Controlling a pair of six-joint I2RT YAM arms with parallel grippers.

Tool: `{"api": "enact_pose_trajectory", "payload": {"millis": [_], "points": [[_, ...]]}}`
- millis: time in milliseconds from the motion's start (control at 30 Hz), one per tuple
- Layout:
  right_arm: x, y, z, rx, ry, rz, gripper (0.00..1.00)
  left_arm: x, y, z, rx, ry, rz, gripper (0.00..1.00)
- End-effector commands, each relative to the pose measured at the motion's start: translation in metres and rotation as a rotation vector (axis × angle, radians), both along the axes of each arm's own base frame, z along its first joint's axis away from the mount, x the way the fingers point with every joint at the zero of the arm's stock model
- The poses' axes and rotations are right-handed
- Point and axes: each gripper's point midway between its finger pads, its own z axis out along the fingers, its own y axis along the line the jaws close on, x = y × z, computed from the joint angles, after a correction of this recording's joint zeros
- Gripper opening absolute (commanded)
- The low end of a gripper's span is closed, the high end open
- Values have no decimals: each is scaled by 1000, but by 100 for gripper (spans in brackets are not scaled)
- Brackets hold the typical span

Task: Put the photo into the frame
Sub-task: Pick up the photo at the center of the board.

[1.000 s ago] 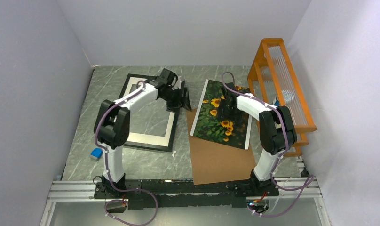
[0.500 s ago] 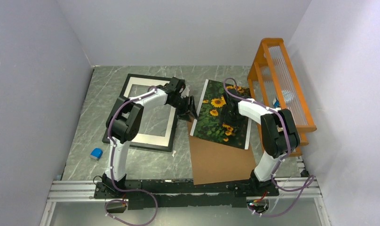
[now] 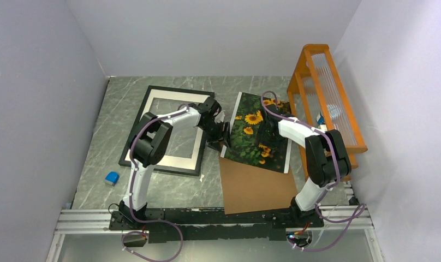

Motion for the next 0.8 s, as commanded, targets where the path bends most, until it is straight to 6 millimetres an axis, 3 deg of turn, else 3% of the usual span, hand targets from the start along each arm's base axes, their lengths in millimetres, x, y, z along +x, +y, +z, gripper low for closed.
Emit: {"api": "enact_pose_trajectory", "payload": {"millis": [0, 167, 300, 467, 533, 567, 767], "points": [[-18, 4, -20, 37, 63, -23, 72, -13, -5, 1, -40, 50, -31, 61], [-17, 4, -20, 38, 57, -22, 72, -22, -20, 14, -149, 130, -74, 55], [-15, 7, -19, 51, 51, -16, 72, -17, -24, 20, -183, 148, -66, 50], [-11, 10, -10, 66, 25, -6, 72, -2, -21, 31, -200, 107, -46, 27], [-4, 12, 0, 73, -4, 1, 72, 5, -17, 38, -197, 76, -41, 8], [1, 13, 7, 78, -19, 6, 72, 8, -15, 42, -191, 59, -41, 3], [42, 27, 74, 126, -168, 40, 74, 21, 10, 73, -114, -96, -104, 3]]}}
